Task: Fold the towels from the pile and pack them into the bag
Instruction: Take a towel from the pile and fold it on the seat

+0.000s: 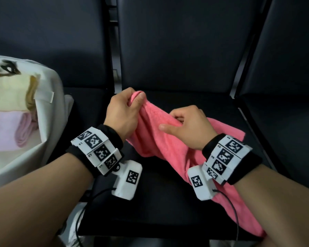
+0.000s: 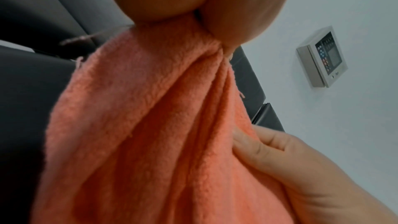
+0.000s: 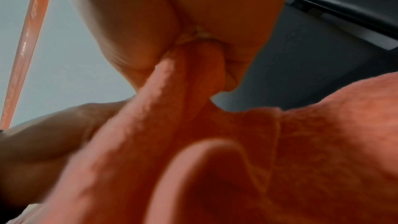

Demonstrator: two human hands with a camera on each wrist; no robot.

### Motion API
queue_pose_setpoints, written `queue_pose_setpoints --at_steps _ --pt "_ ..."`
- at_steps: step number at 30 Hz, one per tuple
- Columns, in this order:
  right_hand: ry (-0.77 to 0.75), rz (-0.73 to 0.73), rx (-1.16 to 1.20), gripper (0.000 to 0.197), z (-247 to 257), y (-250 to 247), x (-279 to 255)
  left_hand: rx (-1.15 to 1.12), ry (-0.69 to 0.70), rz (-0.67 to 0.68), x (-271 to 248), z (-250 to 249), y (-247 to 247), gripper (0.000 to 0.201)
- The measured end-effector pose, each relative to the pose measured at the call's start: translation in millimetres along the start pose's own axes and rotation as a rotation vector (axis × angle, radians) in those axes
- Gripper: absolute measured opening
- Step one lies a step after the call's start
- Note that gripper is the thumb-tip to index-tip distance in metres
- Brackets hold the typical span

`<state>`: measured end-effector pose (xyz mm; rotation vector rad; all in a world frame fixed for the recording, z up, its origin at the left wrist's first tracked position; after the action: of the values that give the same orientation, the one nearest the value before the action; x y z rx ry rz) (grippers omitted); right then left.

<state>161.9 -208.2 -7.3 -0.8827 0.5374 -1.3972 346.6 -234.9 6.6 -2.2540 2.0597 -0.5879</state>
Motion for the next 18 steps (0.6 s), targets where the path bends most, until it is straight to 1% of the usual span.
queue_pose_setpoints --at_steps 1,3,5,6,7,9,10,12,13,14,16,18 --pt "0.009 -0.015 0.005 0.032 -3 -3 -1 -0.014 -0.009 -0.019 1 1 -2 0.036" --pt "0.043 -0.063 0.006 0.034 -10 -7 -3 -0.043 -0.04 -0.049 3 4 -5 0.031" --pt "0.095 -0.14 0.028 0.035 -17 -12 -4 -0.023 -0.064 -0.046 5 9 -5 0.019" --pt "0.106 -0.183 0.044 0.035 -18 -16 -4 0.029 -0.073 -0.021 6 9 -4 0.013" --pt "0.101 -0.226 0.062 0.034 -17 -19 -3 0.095 -0.084 0.019 5 11 -1 0.011" --pt "0.057 -0.278 0.112 0.024 -10 -23 -1 0.204 -0.105 0.133 -1 10 8 0.018" --pt "0.03 -0.279 0.144 0.019 -4 -22 -1 0.242 -0.077 0.19 -4 7 14 0.026" --pt "-0.028 -0.233 0.208 0.01 9 -16 -2 0.29 0.067 0.288 -10 -3 25 0.051" --pt "-0.051 -0.198 0.234 0.007 14 -12 -2 0.273 0.131 0.341 -14 -7 31 0.058" --pt "-0.067 -0.167 0.252 0.008 18 -8 -2 0.231 0.167 0.4 -19 -9 36 0.058" --pt "-0.08 -0.135 0.256 0.013 21 -3 -2 0.167 0.169 0.486 -24 -9 42 0.046" --pt "-0.07 -0.128 0.254 0.008 20 -2 -2 0.194 0.161 0.501 -26 -10 43 0.029"
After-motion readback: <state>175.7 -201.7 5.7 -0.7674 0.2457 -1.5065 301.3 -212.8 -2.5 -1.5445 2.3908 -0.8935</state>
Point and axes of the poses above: each hand's wrist, its own x-axis towards the middle knuckle, its own y-axis out of the palm, z = x × y, the point moved 7 cm from there along x, towards the middle knuckle, and after that the axes turned 6 degrees about -x, right-handed, at the moved point
